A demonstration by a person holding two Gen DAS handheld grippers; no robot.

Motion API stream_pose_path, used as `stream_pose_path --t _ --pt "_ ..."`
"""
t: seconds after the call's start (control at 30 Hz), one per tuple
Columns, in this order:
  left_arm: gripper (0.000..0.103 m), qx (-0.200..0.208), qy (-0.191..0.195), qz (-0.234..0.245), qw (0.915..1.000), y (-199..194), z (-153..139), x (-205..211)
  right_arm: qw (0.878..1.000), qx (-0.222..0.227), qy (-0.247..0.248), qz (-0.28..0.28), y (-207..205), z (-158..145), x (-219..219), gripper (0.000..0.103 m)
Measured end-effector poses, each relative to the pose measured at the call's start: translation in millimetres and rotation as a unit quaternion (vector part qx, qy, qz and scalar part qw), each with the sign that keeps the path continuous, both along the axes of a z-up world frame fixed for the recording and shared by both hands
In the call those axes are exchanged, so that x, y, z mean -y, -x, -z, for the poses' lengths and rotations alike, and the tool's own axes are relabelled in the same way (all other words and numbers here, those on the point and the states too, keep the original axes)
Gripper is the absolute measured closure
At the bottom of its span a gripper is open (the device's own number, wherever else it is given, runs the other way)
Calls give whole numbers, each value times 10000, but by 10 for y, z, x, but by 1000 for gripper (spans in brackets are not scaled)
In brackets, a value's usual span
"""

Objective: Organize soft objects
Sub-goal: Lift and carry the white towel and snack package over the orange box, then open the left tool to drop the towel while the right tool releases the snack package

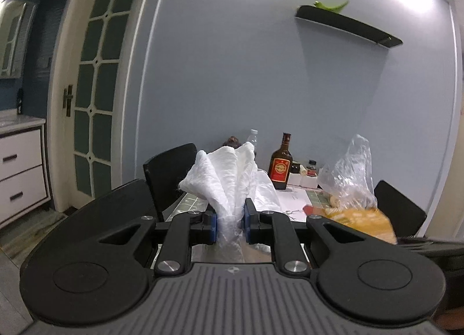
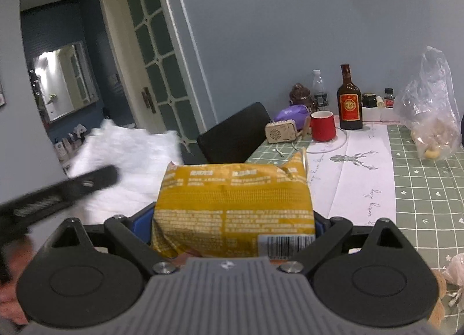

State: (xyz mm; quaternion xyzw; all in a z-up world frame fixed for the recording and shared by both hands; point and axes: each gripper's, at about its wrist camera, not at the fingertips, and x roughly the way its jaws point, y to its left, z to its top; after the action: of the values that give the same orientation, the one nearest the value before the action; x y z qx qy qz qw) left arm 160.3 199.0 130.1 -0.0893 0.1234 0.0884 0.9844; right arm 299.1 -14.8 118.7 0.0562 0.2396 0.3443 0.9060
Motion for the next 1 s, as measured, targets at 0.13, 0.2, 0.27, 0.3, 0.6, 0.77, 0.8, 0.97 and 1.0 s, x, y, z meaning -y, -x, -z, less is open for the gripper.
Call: stream_pose_path --t 0.13,0.2,0.27,0.3,0.6,0.77,0.8,0.97,1.0 --pt "84 31 180 -74 9998 42 -3 -140 9998 -171 48 -133 -106 223 -128 9" --pt "84 -7 234 -53 9997 37 2 -170 9988 -411 221 -165 -169 324 -224 9" --pt "84 -13 260 -1 9997 31 1 -183 9988 -365 301 -136 -146 366 -295 9" --pt "84 -27 255 22 9997 30 3 -182 9986 -340 373 -177 -135 374 -328 9" --pt "84 -107 -155 430 9989 -10 13 49 9924 -417 1146 144 -271 593 -475 9" --pt "84 -157 -168 426 9988 -43 22 102 9884 -445 1391 408 -357 682 -470 9" --pt "84 -173 -178 426 9988 -50 22 118 9887 -492 1358 389 -375 701 -462 8" --pt "84 -230 -284 475 9982 -83 38 209 9911 -662 1137 209 -425 763 -484 8" --pt "84 -239 -303 490 9980 -83 44 225 9911 -678 1130 180 -434 777 -496 8"
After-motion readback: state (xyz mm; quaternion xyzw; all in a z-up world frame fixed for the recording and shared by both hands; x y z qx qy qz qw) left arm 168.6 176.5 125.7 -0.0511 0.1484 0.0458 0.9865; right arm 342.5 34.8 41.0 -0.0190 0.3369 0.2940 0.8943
